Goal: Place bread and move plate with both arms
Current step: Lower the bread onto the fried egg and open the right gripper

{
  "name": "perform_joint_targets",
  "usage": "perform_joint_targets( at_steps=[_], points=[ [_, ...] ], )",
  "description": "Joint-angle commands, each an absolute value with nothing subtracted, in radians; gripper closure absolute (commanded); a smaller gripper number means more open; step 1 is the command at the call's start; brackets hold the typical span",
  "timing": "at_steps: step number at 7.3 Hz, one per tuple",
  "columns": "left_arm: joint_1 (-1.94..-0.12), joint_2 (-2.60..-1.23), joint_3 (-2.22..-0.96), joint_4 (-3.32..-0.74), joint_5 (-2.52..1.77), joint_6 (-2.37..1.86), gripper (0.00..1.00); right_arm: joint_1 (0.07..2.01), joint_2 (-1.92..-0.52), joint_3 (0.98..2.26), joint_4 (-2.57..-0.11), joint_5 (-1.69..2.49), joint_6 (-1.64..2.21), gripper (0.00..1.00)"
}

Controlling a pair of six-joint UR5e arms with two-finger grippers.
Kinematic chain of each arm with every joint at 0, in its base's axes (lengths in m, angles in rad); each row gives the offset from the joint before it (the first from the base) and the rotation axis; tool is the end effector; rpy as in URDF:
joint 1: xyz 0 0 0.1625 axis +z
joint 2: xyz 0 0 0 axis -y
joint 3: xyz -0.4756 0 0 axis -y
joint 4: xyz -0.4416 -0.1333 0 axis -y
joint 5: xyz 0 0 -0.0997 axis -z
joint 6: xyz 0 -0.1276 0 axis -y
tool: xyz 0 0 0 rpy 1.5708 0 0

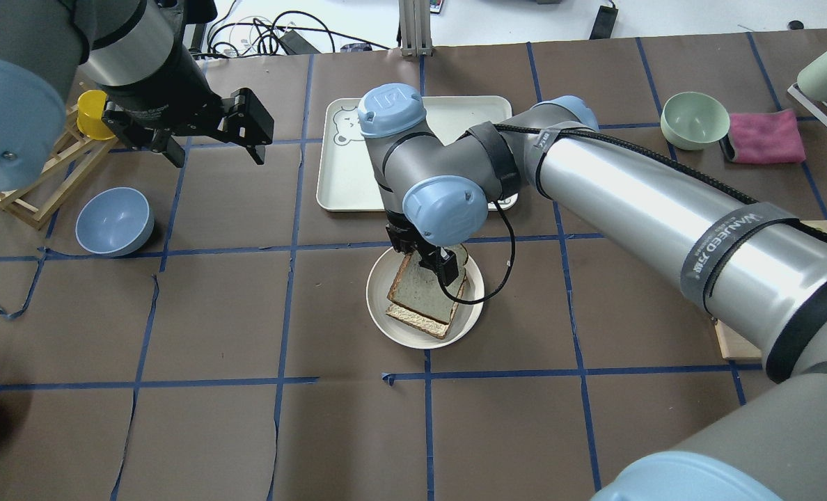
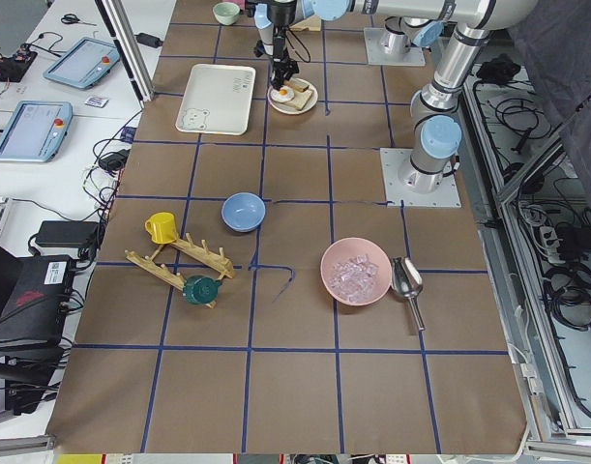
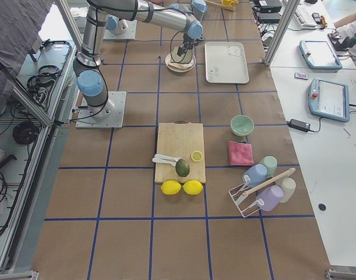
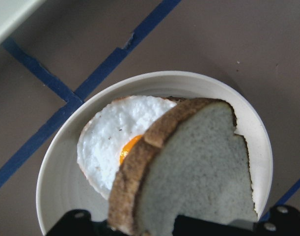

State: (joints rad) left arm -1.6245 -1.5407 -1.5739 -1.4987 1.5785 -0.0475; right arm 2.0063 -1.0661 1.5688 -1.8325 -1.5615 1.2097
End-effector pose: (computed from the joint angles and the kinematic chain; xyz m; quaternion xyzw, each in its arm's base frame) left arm -0.1611 -0.5311 0.5327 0.0029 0.9988 -0.0497 0.0013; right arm 0.4102 -0.5628 0.2183 -0.3753 -0.9191 -0.0852 0.0850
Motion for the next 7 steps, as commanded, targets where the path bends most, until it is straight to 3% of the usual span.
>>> perform_joint_targets(
  at_steps=[1,2,3,4,7],
  points=[
    [-1.624,-1.540,-1.578,-1.497,1.578,-0.048,0.00,2.006,-1.063,1.571,-1.833,-1.560,1.210,0.88],
    [-1.623,-1.537,-1.583,-1.497,1.577,-0.048,0.00,2.006,-1.062,1.572,-1.832,-1.560,1.210,0.76],
    [-1.624,-1.537,-1.585,-1.496,1.575,-0.048,0.00,2.006,-1.065,1.571,-1.836,-1.563,1.206,0.56],
    [-1.624,-1.537,-1.585,-1.496,1.574,-0.048,0.00,2.006,-1.069,1.568,-1.838,-1.571,1.204,0.45],
    [-1.624,-1.540,-1.618,-1.482,1.572,-0.051,0.00,1.999,-1.107,1.552,-1.874,-1.559,1.180,0.27]
  ],
)
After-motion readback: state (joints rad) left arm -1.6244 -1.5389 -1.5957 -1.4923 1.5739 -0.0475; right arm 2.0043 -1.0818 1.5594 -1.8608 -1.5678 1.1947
